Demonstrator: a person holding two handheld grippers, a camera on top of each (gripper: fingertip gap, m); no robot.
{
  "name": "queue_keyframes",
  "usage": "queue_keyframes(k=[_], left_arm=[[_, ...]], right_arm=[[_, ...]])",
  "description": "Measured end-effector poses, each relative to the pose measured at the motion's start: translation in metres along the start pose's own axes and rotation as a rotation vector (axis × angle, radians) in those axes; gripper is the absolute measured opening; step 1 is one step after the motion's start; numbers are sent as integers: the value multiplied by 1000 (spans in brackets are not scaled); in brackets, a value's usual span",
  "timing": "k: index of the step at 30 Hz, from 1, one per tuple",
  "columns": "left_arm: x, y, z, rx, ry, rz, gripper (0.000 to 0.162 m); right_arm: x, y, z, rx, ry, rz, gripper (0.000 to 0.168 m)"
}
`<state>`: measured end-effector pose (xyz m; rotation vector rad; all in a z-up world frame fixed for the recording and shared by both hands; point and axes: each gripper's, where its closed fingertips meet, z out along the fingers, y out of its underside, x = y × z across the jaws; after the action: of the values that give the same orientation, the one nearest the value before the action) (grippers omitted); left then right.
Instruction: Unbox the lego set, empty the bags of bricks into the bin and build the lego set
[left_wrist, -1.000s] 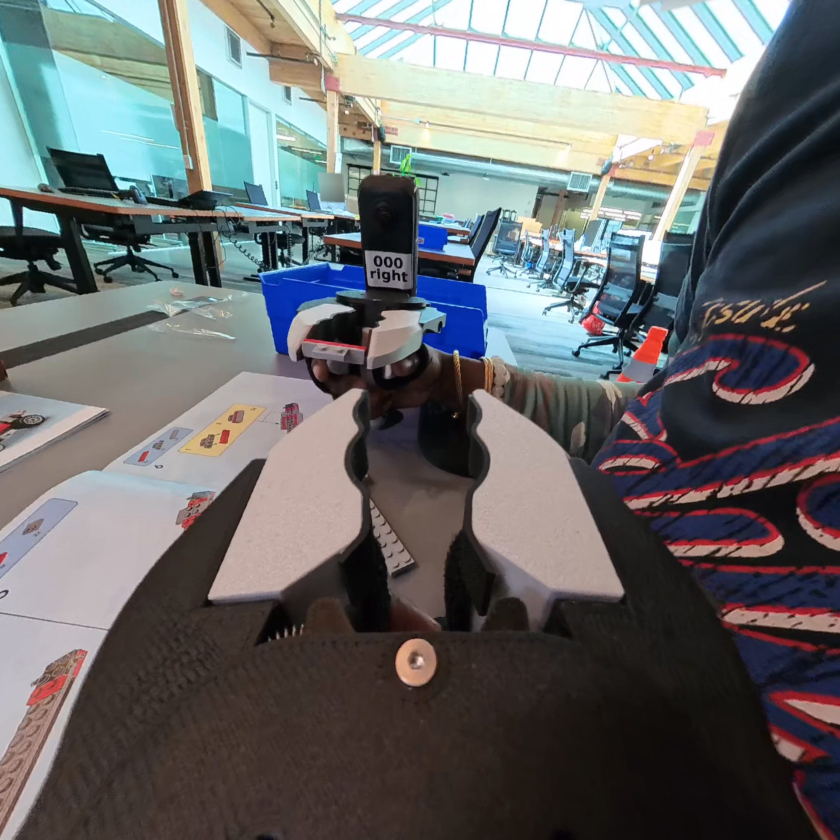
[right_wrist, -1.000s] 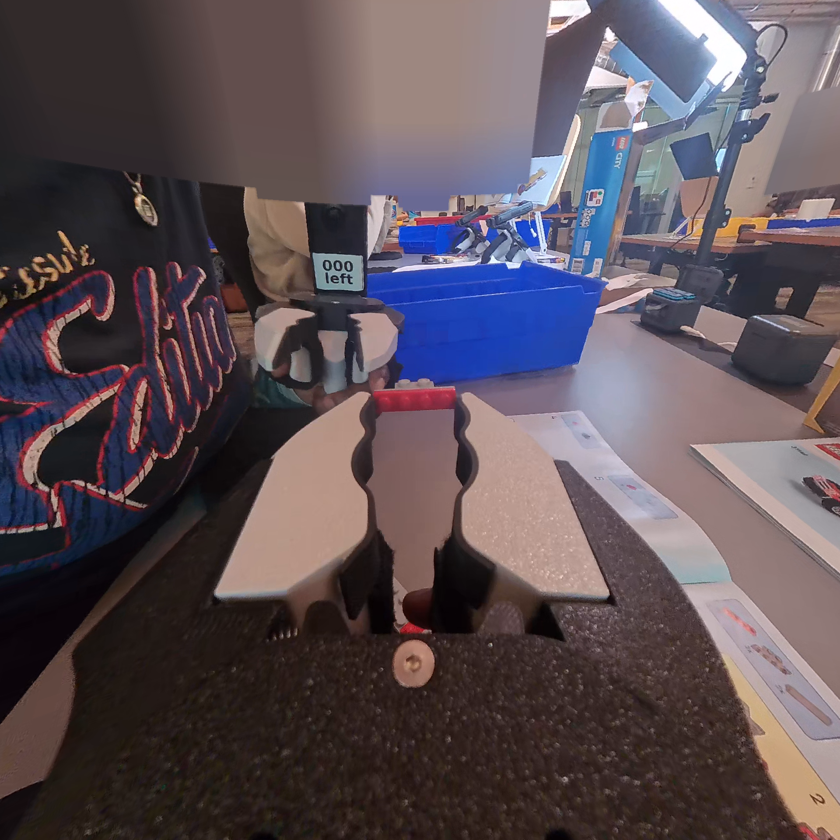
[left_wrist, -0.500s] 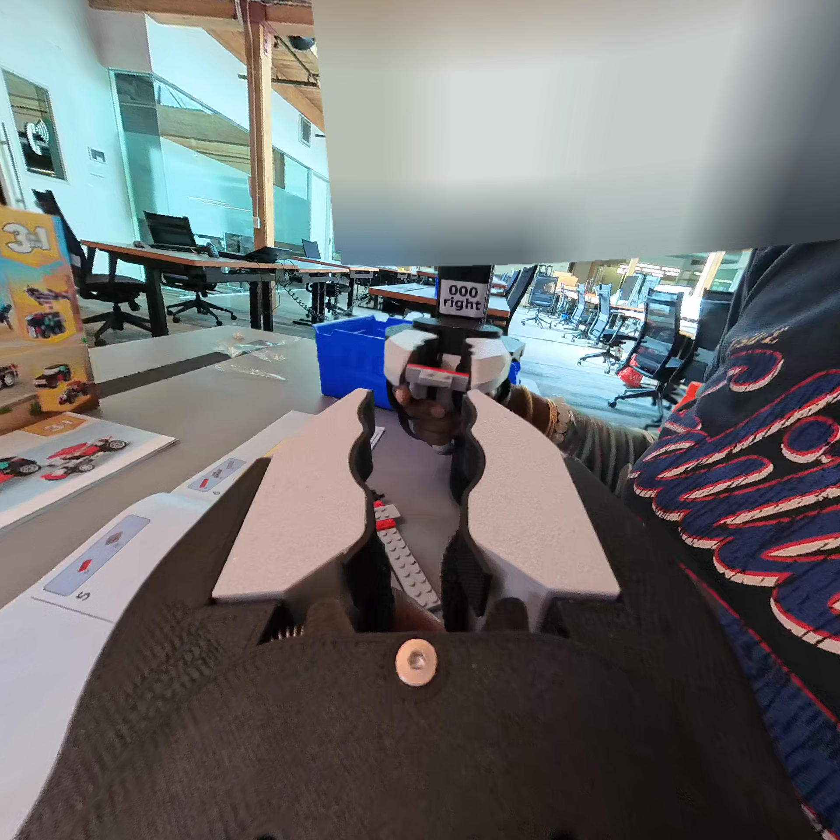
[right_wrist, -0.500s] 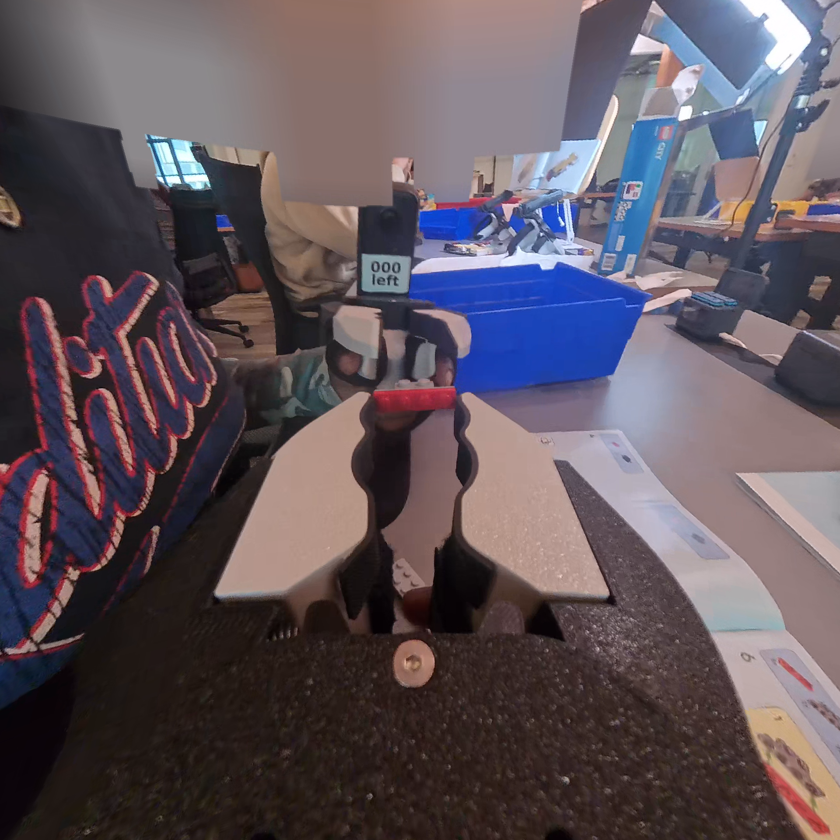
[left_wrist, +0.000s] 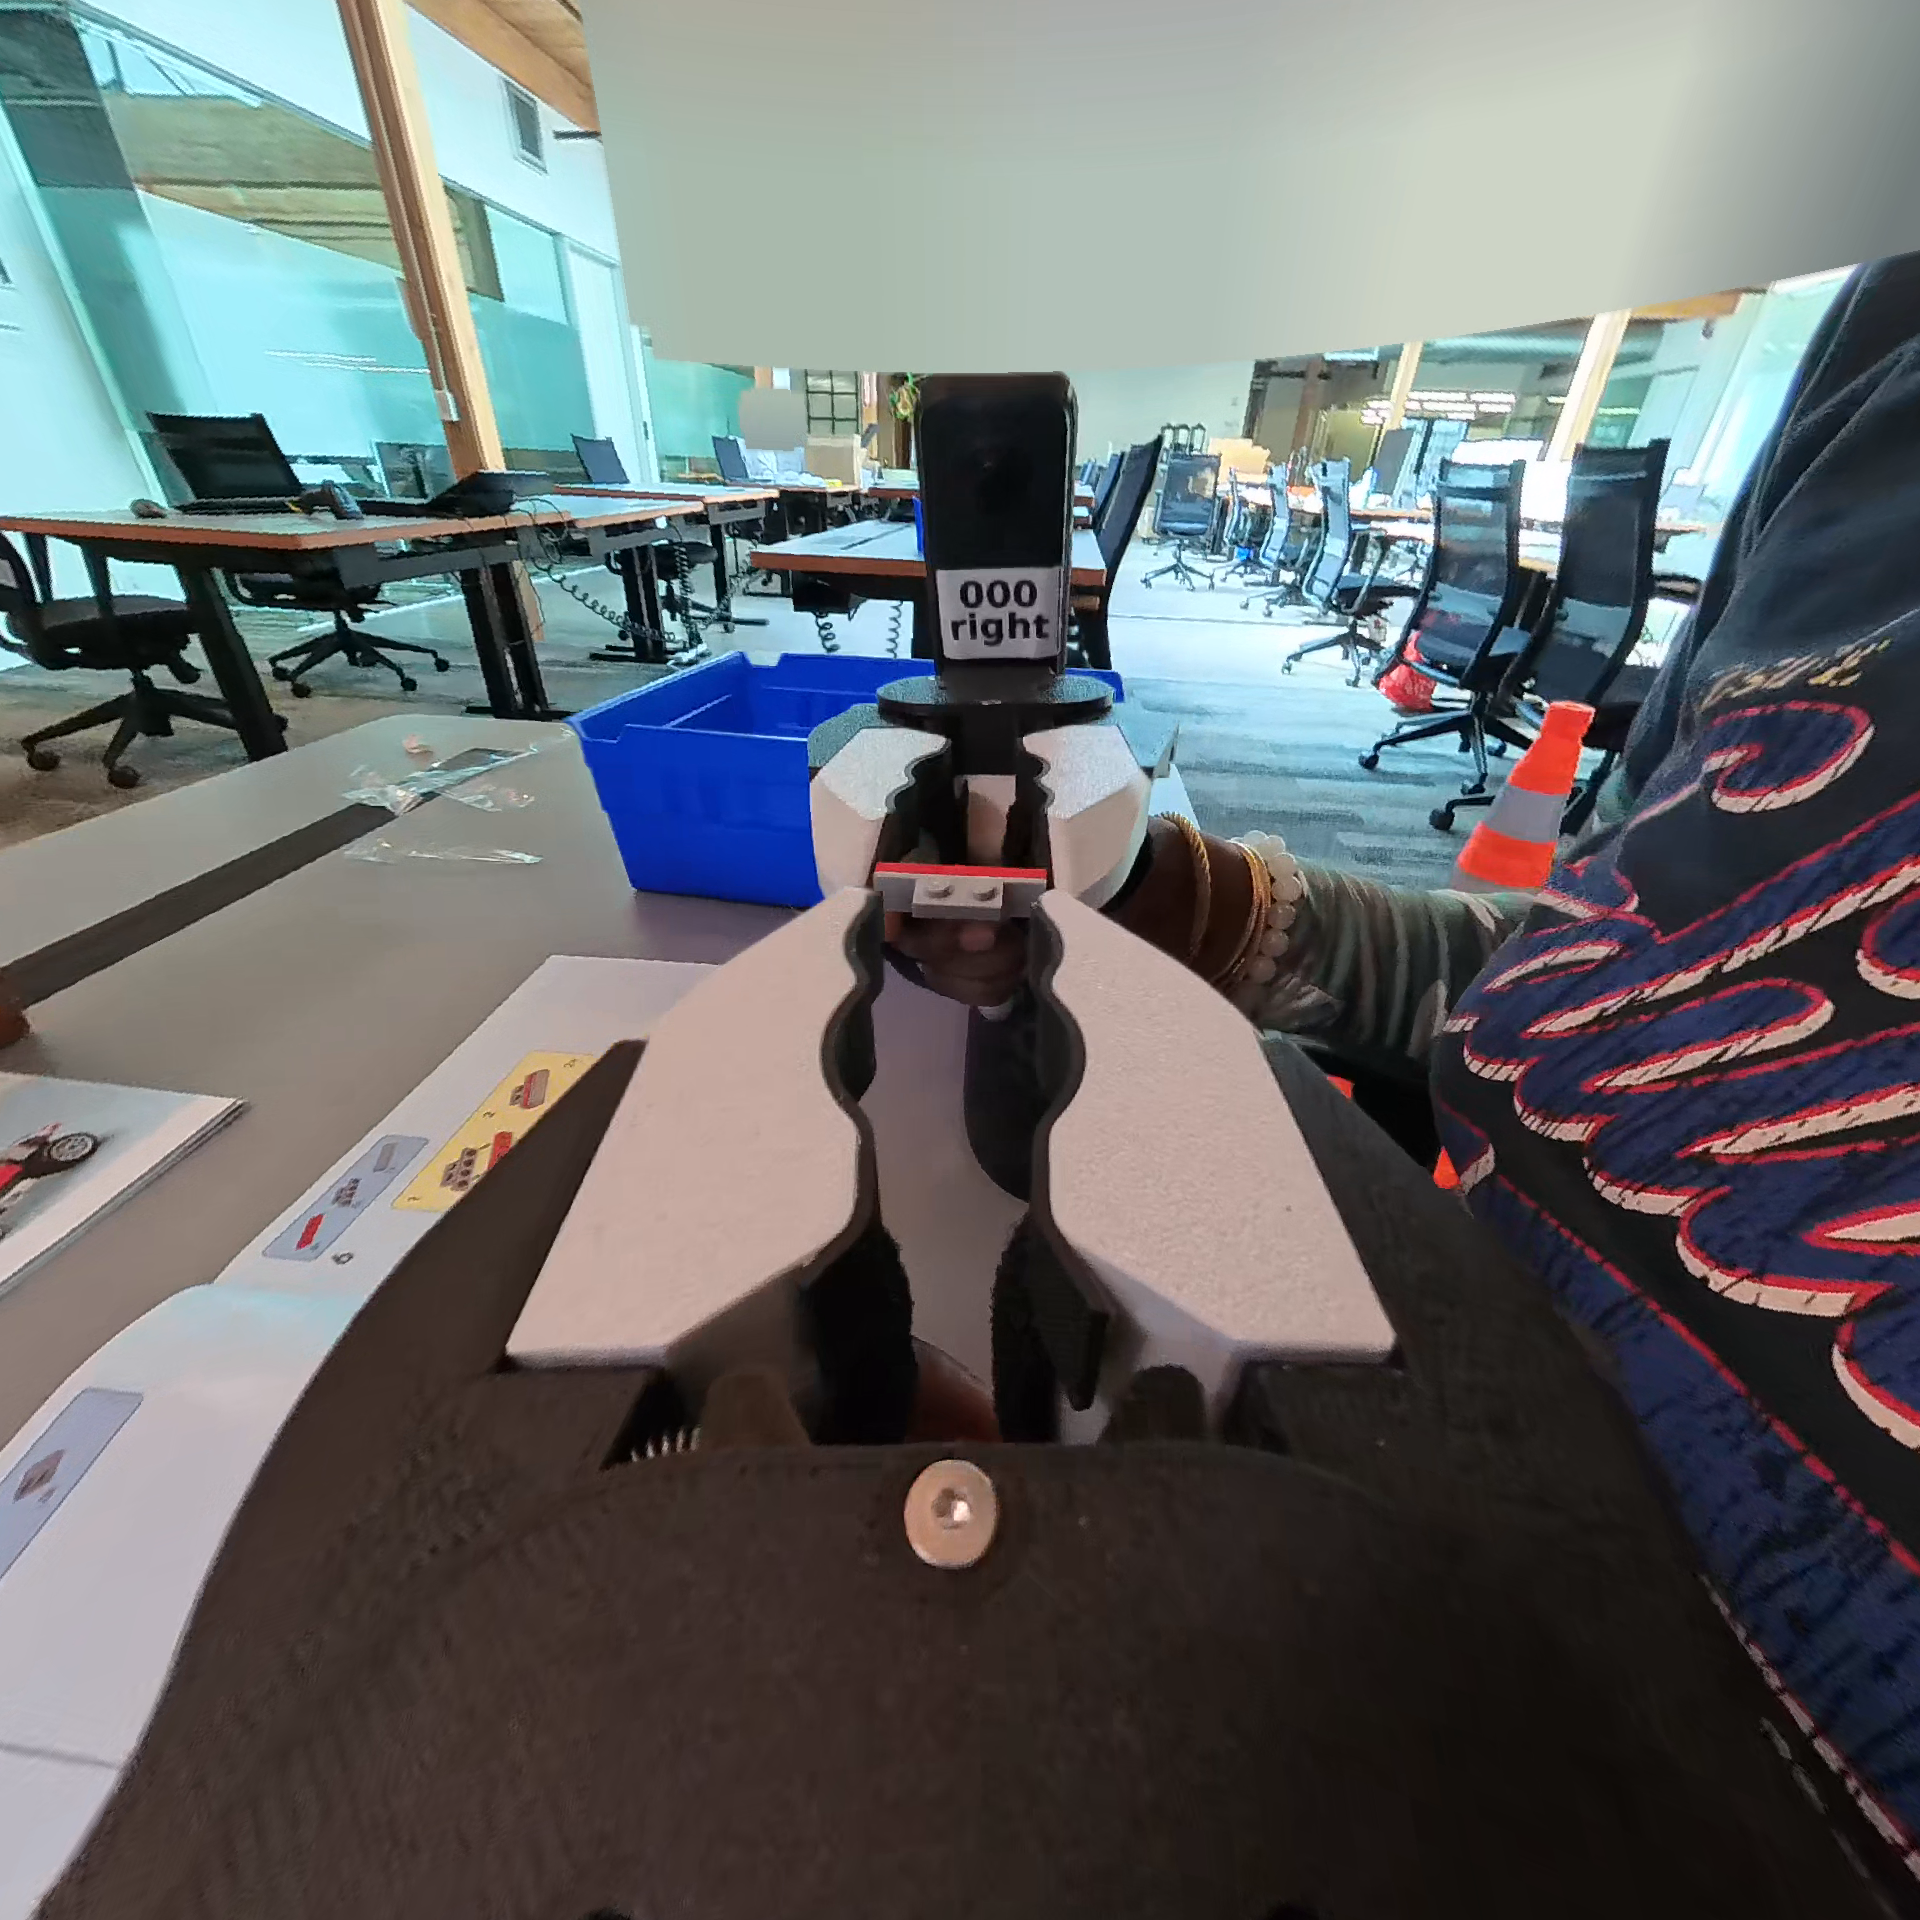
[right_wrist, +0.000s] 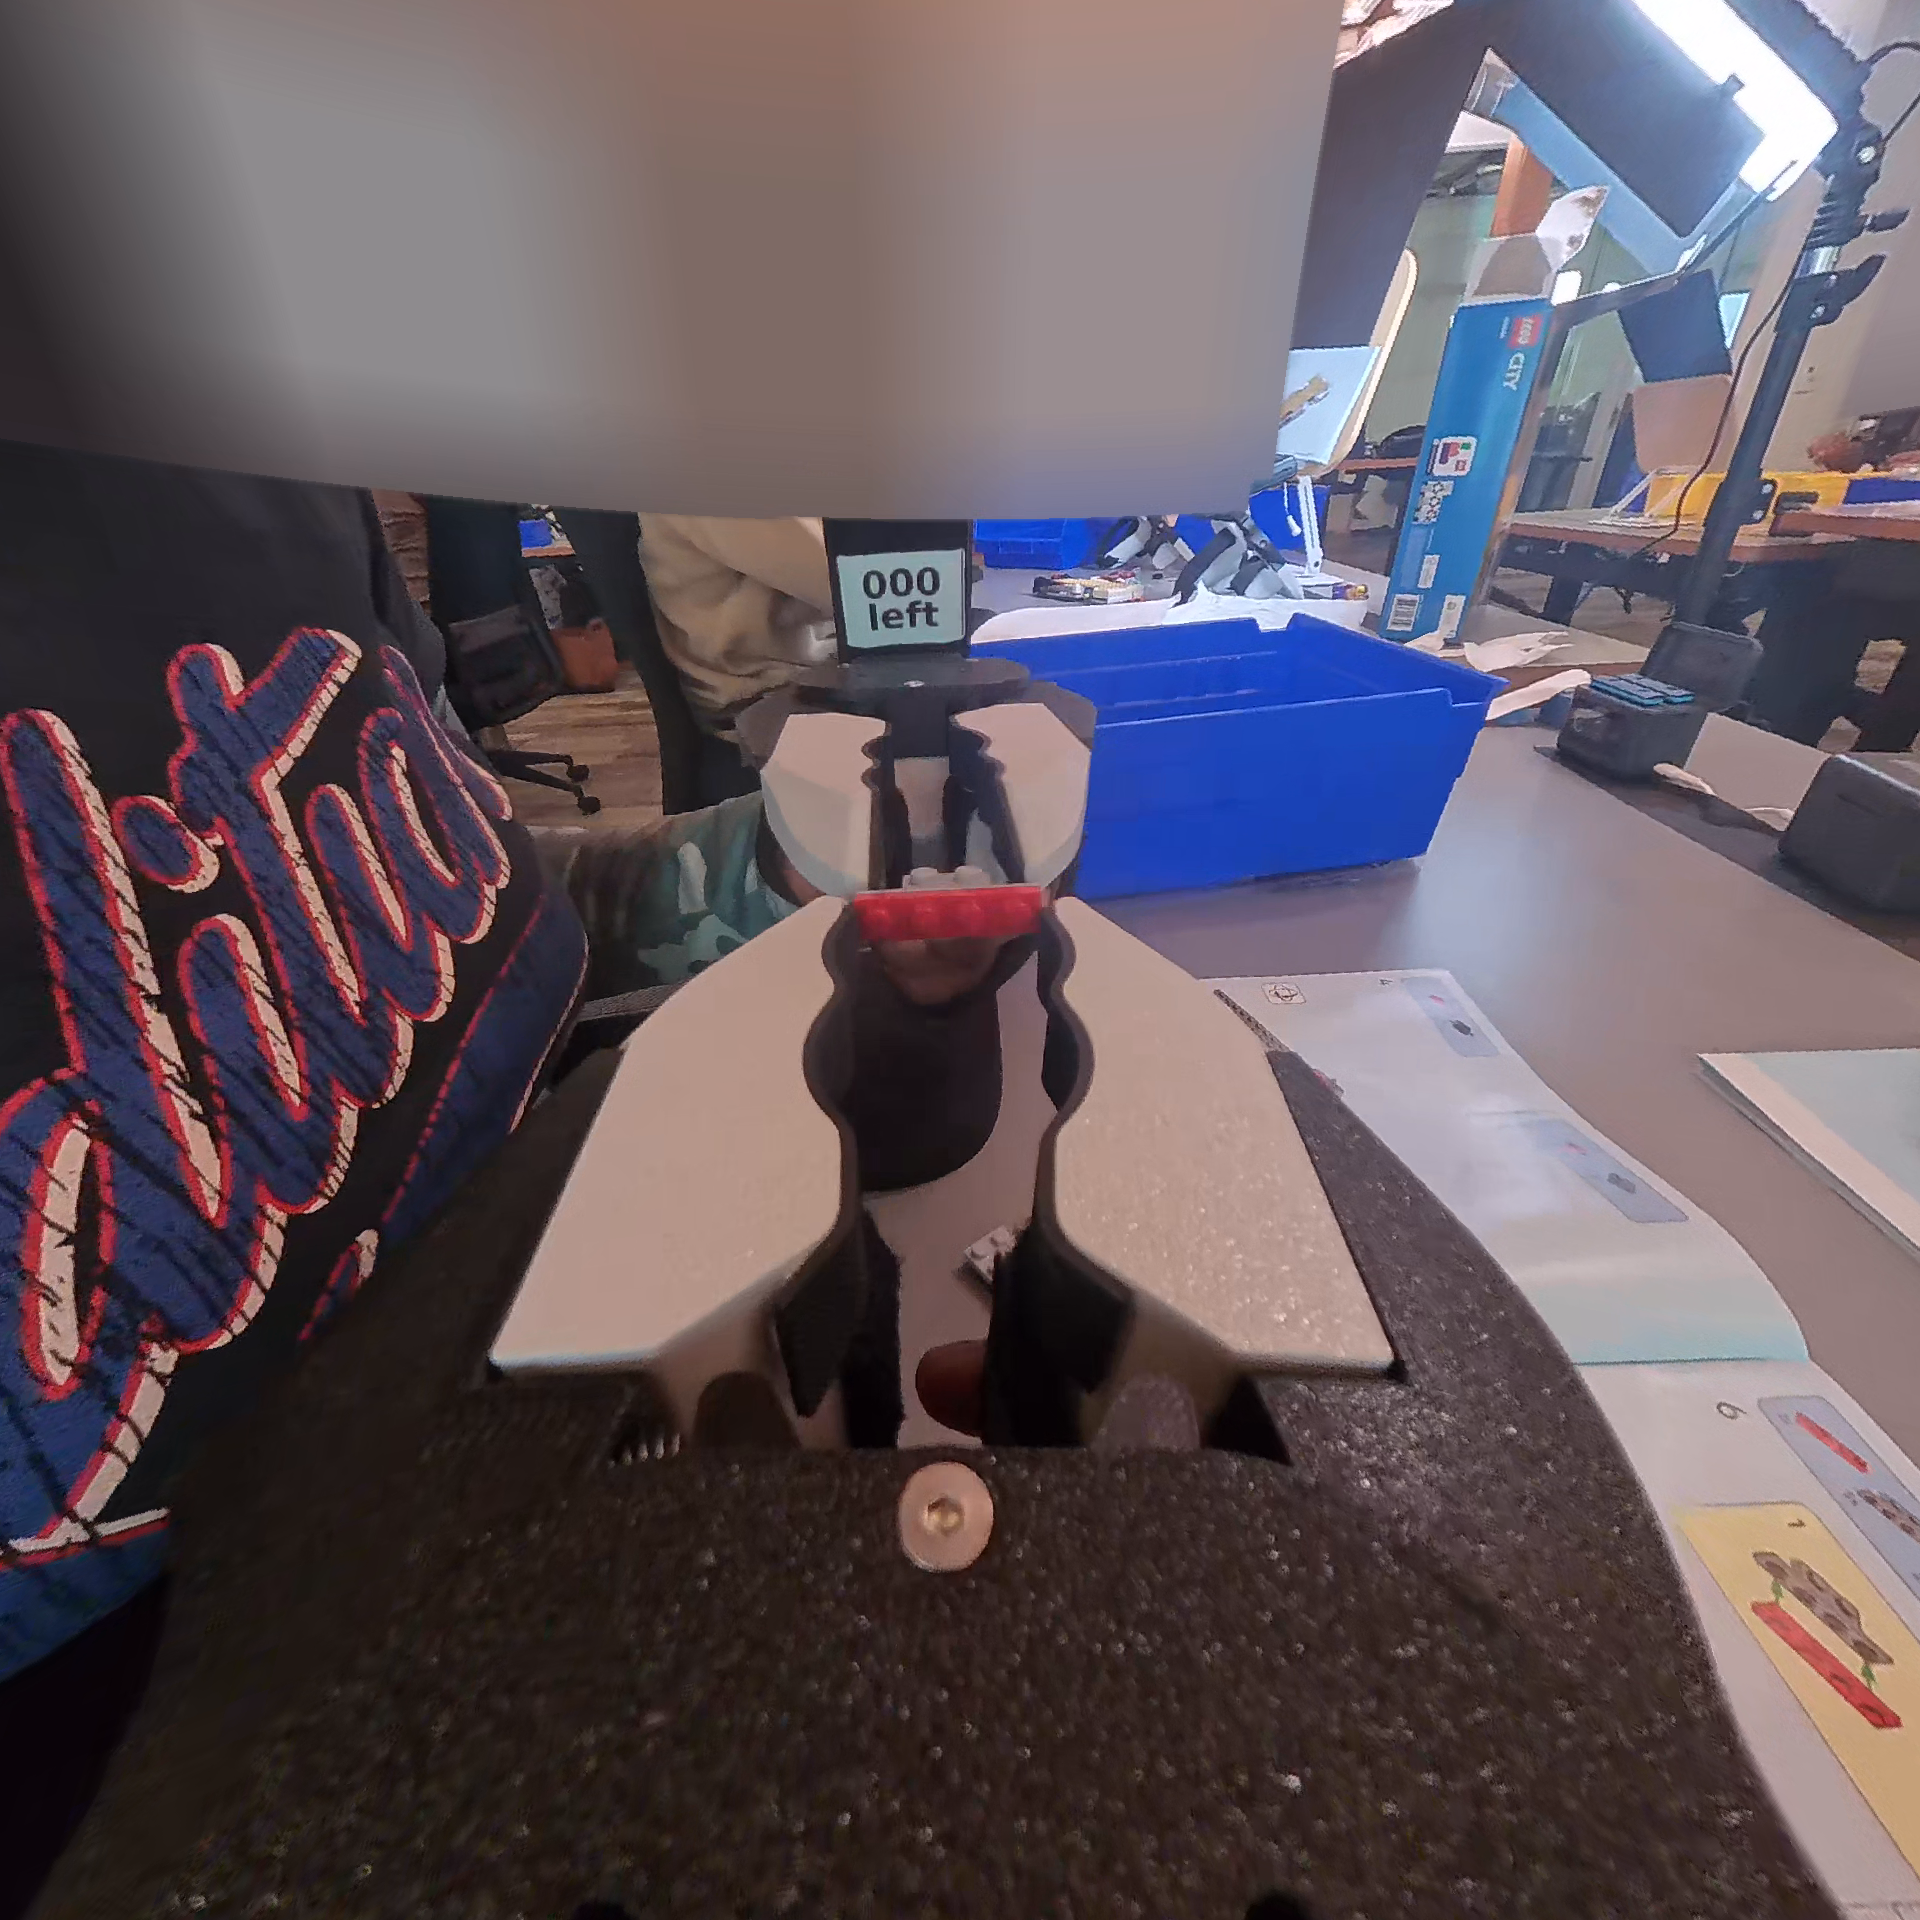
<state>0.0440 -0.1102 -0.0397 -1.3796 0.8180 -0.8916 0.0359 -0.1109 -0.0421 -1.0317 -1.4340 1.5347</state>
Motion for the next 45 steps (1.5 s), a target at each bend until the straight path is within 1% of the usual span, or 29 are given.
queue_keyframes(k=[4, 11, 16, 18, 19, 21, 22, 23, 25, 27, 28, 29, 30, 32, 33, 35, 36, 38, 40, 42, 45], left_arm=[[8, 0, 10, -9, 38, -10, 21], [19, -3, 24, -4, 96, -21, 16], [27, -3, 31, 25, 156, -56, 17], [28, -4, 30, 40, 177, -74, 17], [25, -3, 29, 36, 166, -69, 17], [13, 4, 23, 9, 112, -55, 17], [7, 7, 20, 1, 87, -59, 16], [2, 8, 16, 5, 67, -67, 16], [-4, 6, 9, 35, 42, -75, 16], [-11, 5, 4, 50, 7, -74, 16], [-15, 5, 4, 49, -14, -76, 16], [-18, 6, 4, 43, -30, -77, 16], [-20, 7, 4, 36, -40, -74, 16], [-22, 8, 6, 20, -50, -67, 16], [-22, 9, 7, 12, -49, -66, 16], [-24, 9, 9, -4, -49, -63, 16], [-24, 9, 10, -11, -46, -56, 16], [-23, 10, 11, -23, -49, -38, 16], [-24, 13, 11, -25, -59, -35, 16], [-24, 14, 11, -14, -61, -47, 16], [-22, 20, 12, -24, -52, -50, 16]], right_arm=[[-5, -2, -8, 13, 2, -7, 33], [-16, -3, -20, 14, -18, -20, 33], [-23, -3, -30, -47, 61, -30, 33], [-27, -9, -46, -100, 150, -58, 53], [-30, -14, -60, -124, 204, -81, 57], [-32, -23, -107, -188, 374, -139, 57], [-29, -29, -141, -208, 514, -161, 58], [-24, -35, -184, -212, 691, -164, 57], [-19, -41, -284, -200, 1086, -110, 57], [-27, -25, -379, -235, 1431, -18, 56], [-34, -10, -410, -268, 1530, 35, 58], [-38, 8, -430, -300, 1572, 103, 58], [-40, 26, -441, -323, 1586, 182, 58], [-37, 53, -446, -339, 1564, 282, 57], [-34, 60, -443, -343, 1545, 298, 56], [-27, 68, -437, -365, 1515, 296, 45], [-25, 72, -439, -398, 1532, 294, 39], [-26, 81, -449, -502, 1582, 301, 16], [-29, 85, -452, -566, 1587, 302, 12], [-33, 85, -452, -566, 1567, 317, 7], [-44, 87, -450, -567, 1542, 358, 6]])
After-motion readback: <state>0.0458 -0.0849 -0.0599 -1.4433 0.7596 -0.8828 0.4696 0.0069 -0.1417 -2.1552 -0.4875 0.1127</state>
